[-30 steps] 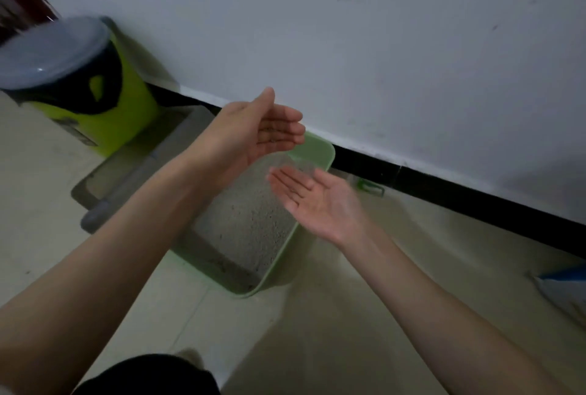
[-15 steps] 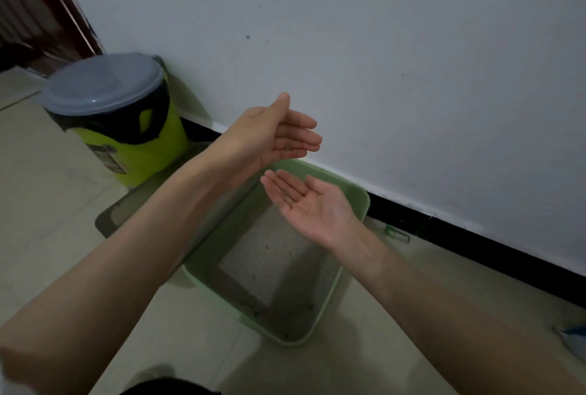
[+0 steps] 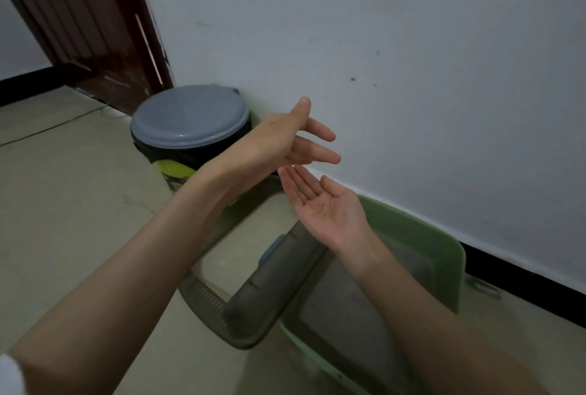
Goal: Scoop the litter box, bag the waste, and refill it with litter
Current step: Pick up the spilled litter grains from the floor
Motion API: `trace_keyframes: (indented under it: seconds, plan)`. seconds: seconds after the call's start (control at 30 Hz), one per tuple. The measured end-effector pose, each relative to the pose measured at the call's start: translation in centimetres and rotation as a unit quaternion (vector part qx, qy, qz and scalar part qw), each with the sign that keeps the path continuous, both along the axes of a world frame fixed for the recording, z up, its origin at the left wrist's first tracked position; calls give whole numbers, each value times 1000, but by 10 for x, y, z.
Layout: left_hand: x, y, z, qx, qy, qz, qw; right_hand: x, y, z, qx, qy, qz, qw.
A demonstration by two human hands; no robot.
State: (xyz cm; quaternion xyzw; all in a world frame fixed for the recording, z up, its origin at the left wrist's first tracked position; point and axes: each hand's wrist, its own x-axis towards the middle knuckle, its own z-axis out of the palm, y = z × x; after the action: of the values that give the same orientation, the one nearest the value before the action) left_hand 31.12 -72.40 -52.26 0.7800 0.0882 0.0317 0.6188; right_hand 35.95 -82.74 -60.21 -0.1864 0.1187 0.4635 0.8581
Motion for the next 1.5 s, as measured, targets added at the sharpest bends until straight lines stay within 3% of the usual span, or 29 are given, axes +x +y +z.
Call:
trace_keyframes:
  seconds: [0.13,0.27,0.37,0.47,0.53,0.7,0.83,1.0,1.3,1.5]
  plan:
    - [-8,36,-4,-7,-1,18,1000,-7,36,1,-39,-8,27,999]
    - [-11,67,-18,1,-27,43,999,-4,64,-4,-142,20,39,989]
    - [-13,98,-46,164,-60,111,978,-3,83,-16,-247,14,62,967]
    - [-15,138,-79,369,-73,178,909,-2,101,-18,-293,-1,84,952]
    - [-14,165,-96,433,-66,196,877,2,112,-11,-285,-7,84,955]
    - [-3,215,-120,501,38,212,838,10,134,5,-235,-26,85,968]
    - [7,234,-126,550,37,225,803,23,150,3,-223,-38,65,972]
    - [11,250,-126,632,-22,187,751,40,168,-1,-223,-49,55,972]
    - [13,267,-128,683,-132,202,689,62,186,-3,-218,-43,34,974]
    - [32,284,-84,655,-202,258,681,77,215,8,-176,-36,9,984]
